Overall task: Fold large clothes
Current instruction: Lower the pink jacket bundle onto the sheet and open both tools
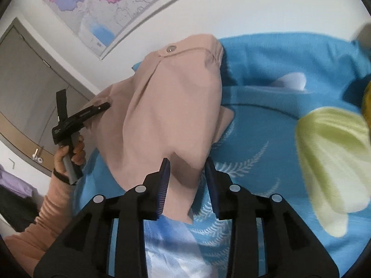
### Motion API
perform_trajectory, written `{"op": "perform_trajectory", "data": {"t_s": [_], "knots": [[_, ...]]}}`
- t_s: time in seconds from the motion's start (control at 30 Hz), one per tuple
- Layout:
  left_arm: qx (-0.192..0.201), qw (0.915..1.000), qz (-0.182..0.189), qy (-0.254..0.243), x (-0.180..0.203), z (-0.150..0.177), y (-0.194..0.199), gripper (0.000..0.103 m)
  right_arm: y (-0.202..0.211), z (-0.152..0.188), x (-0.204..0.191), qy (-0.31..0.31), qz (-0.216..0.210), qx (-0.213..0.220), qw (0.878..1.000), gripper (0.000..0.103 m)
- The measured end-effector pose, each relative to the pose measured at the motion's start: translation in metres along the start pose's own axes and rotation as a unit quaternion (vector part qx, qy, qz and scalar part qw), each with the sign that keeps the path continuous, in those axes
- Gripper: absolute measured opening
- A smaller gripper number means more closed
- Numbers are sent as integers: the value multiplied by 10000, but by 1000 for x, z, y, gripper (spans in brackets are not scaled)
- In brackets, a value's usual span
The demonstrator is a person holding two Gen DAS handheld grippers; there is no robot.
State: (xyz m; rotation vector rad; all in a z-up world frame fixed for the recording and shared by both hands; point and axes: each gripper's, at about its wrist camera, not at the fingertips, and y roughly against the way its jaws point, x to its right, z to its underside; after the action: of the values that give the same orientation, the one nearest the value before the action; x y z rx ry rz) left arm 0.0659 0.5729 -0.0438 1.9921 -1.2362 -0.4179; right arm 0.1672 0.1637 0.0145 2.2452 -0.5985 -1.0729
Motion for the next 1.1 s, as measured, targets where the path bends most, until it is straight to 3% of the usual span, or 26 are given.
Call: {"op": "perform_trajectory", "data": {"t_s": [0.07,0.2,0.3,0.37,0.53,0.63,0.7,0.8,0.9,1.0,1.1], "knots": [[34,10000,-25,54,-6,1,11,53,11,1,-1,55,122,156,9998,40],[62,9992,106,386,-24,-1,37,53,24,2,-11,297,269,367,9985,41],[183,9995,62,241,-20,1,53,53,28,3,-25,582,353,511,9964,41],[101,9997,-200,114,-16,5,57,59,24,2,-39,820,440,563,9941,44],[-12,9938,-1082,235,-20,10,62,59,4,-4,-59,1074,335,456,9926,44],[463,9946,-873,316,-17,16,85,61,-14,-6,-65,1089,275,315,9932,44],[687,9966,-434,151,-5,25,98,67,-25,-8,-67,1115,283,224,9931,43],[617,9970,386,-279,26,47,101,71,-38,-8,-68,1165,375,173,9923,44],[452,9923,894,-729,63,74,91,75,-44,-8,-69,1186,404,152,9920,48],[208,9897,1171,-797,84,92,77,75,-41,-6,-72,1286,441,160,9906,50],[119,9910,1021,-852,97,102,67,78,-36,-2,-73,1380,543,190,9888,53]]}}
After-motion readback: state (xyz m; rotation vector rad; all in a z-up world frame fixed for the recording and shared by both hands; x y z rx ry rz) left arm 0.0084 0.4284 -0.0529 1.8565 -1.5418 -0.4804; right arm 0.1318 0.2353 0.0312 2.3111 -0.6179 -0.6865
